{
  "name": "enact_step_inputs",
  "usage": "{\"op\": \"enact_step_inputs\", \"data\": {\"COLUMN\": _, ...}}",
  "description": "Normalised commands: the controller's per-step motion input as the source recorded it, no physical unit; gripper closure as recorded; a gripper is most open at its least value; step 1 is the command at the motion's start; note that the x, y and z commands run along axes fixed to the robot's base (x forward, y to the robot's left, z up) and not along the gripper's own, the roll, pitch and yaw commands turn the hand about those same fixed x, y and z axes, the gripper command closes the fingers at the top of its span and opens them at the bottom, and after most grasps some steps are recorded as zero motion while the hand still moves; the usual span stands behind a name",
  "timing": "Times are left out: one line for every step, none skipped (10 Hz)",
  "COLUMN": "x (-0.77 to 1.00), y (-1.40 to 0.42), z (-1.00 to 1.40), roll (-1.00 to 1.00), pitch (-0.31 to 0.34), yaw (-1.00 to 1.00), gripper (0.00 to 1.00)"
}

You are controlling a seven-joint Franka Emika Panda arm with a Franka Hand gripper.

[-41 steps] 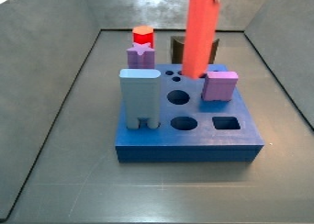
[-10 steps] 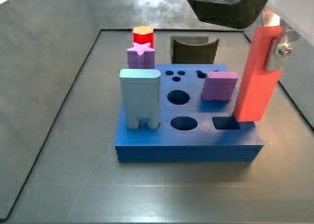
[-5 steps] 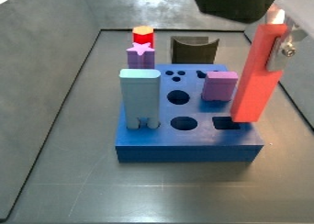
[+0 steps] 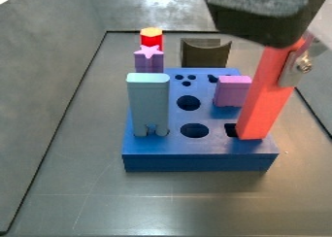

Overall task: Pick up the rectangle object. Move up. Move to above the board. Insert the rectangle object.
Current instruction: Insert the rectangle object.

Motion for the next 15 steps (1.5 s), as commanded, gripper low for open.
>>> {"op": "enact_step_inputs", "data": {"x": -0.45, "y": 0.05, "z": 0.00, "roll": -0.06, "pitch": 0.060, "yaw": 0.23, "gripper": 1.00}}
{"op": "enact_step_inputs", "data": {"x": -0.41, "y": 0.01, "z": 0.00, "roll": -0.10, "pitch": 0.049, "yaw": 0.21, "gripper": 1.00}}
{"op": "enact_step_inputs", "data": {"x": -0.25, "y": 0.02, "z": 0.00, "roll": -0.10, "pitch": 0.050, "yaw": 0.05, "gripper": 1.00}}
{"op": "enact_step_inputs", "data": {"x": -0.01, "y": 0.00, "z": 0.00, "roll": -0.11, "pitch": 0.067, "yaw": 0.03, "gripper": 1.00}}
{"op": "enact_step_inputs", "data": {"x": 0.08, "y": 0.00, "z": 0.00, "roll": -0.10, "pitch": 0.081, "yaw": 0.00, "gripper": 1.00}}
{"op": "enact_step_inputs", "data": {"x": 0.25, "y": 0.02, "z": 0.00, "roll": -0.11, "pitch": 0.120, "yaw": 0.00, "gripper": 1.00}}
{"op": "enact_step_inputs", "data": {"x": 0.48, "y": 0.18, "z": 0.00, "roll": -0.15, "pitch": 0.163, "yaw": -0.08, "gripper": 1.00}}
{"op": "enact_step_inputs", "data": {"x": 0.58, "y": 0.26, "z": 0.00, "roll": -0.10, "pitch": 0.181, "yaw": -0.17, "gripper": 1.00}}
{"op": "enact_step_inputs", "data": {"x": 0.42, "y": 0.23, "z": 0.00, "roll": -0.05, "pitch": 0.149, "yaw": -0.20, "gripper": 1.00}}
{"op": "enact_step_inputs", "data": {"x": 0.05, "y": 0.02, "z": 0.00, "roll": 0.00, "pitch": 0.071, "yaw": -0.16, "gripper": 1.00}}
{"op": "enact_step_inputs", "data": {"x": 0.00, "y": 0.00, "z": 0.00, "roll": 0.00, "pitch": 0.000, "yaw": -0.07, "gripper": 1.00}}
{"op": "enact_step_inputs", "data": {"x": 0.00, "y": -0.06, "z": 0.00, "roll": 0.05, "pitch": 0.000, "yaw": -0.27, "gripper": 1.00}}
{"op": "enact_step_inputs", "data": {"x": -0.01, "y": -0.10, "z": -0.01, "roll": 0.08, "pitch": 0.000, "yaw": -0.25, "gripper": 1.00}}
{"op": "enact_step_inputs", "data": {"x": -0.13, "y": 0.00, "z": -0.03, "roll": 0.03, "pitch": 0.000, "yaw": -0.13, "gripper": 1.00}}
{"op": "enact_step_inputs", "data": {"x": -0.11, "y": 0.00, "z": 0.00, "roll": 0.02, "pitch": 0.000, "yaw": -0.08, "gripper": 1.00}}
